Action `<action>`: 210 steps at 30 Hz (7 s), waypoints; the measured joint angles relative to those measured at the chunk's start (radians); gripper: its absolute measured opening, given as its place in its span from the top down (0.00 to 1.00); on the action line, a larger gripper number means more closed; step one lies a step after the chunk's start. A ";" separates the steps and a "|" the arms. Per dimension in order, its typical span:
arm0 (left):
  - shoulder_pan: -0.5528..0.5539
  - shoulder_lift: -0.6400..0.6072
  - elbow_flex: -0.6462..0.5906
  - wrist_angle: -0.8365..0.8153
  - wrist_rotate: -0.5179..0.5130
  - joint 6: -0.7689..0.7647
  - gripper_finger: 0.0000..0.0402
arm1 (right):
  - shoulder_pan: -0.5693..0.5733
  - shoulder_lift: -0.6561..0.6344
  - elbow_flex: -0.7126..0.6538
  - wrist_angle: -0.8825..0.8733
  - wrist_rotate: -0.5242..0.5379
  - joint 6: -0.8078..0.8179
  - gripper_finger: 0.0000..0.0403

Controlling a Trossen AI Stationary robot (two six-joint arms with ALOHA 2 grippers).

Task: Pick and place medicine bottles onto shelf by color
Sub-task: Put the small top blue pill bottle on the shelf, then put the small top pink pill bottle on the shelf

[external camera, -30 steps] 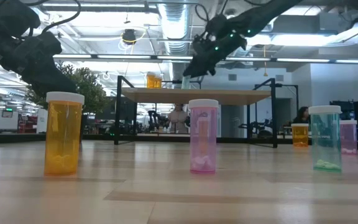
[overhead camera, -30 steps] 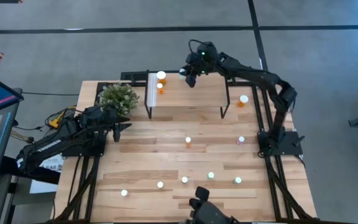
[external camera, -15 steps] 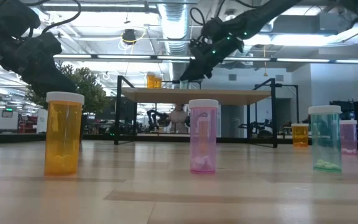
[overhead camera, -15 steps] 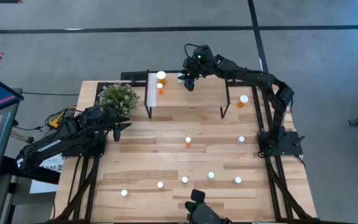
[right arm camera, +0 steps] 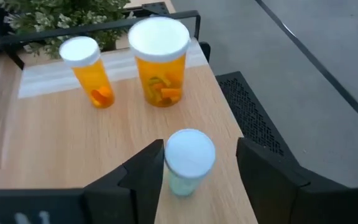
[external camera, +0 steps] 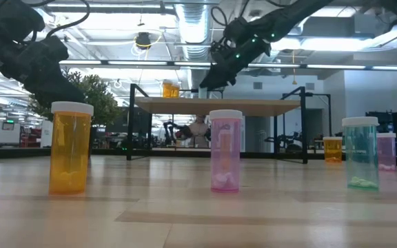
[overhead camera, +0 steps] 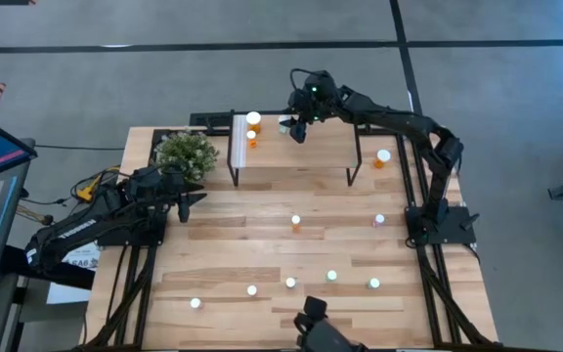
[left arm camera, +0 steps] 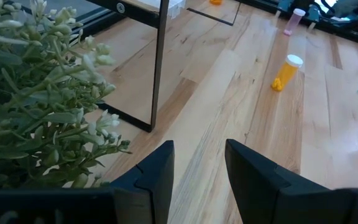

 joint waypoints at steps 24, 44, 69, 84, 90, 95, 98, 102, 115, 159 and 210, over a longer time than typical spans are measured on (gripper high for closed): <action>0.000 0.000 0.000 0.000 0.000 0.000 0.68 | 0.112 -0.474 -0.039 -0.741 0.050 0.135 0.44; 0.000 0.000 0.000 0.000 0.000 0.000 0.68 | 0.475 -0.938 -0.808 -0.595 0.339 0.718 0.44; 0.000 0.000 0.000 0.000 -0.002 0.000 0.68 | 0.823 -0.976 -0.905 -0.731 0.600 1.094 0.44; 0.000 0.000 0.000 0.000 -0.002 0.000 0.68 | 1.010 -1.000 -0.904 -0.800 0.796 1.282 0.44; 0.000 0.000 0.000 0.000 -0.002 0.000 0.68 | 1.057 -1.024 -0.939 -0.878 0.857 1.432 0.44; 0.000 0.000 0.000 0.000 -0.002 0.000 0.68 | 1.108 -1.080 -1.059 -0.732 0.819 1.437 0.44; 0.000 0.000 0.000 0.000 -0.002 0.000 0.68 | 1.128 -1.106 -1.107 -0.665 0.815 1.437 0.44; 0.000 0.000 0.000 0.000 -0.002 0.000 0.68 | 1.134 -1.117 -1.128 -0.680 0.815 1.451 0.44; 0.000 0.000 0.000 0.000 -0.002 0.000 0.68 | 1.133 -1.114 -1.128 -0.696 0.812 1.466 0.44; 0.000 0.000 0.000 0.000 -0.002 0.000 0.68 | 1.133 -0.972 -1.129 -0.659 0.799 1.505 0.69; 0.000 0.000 0.000 0.000 -0.002 0.000 0.68 | 0.171 -0.699 -0.677 0.235 0.168 0.313 0.67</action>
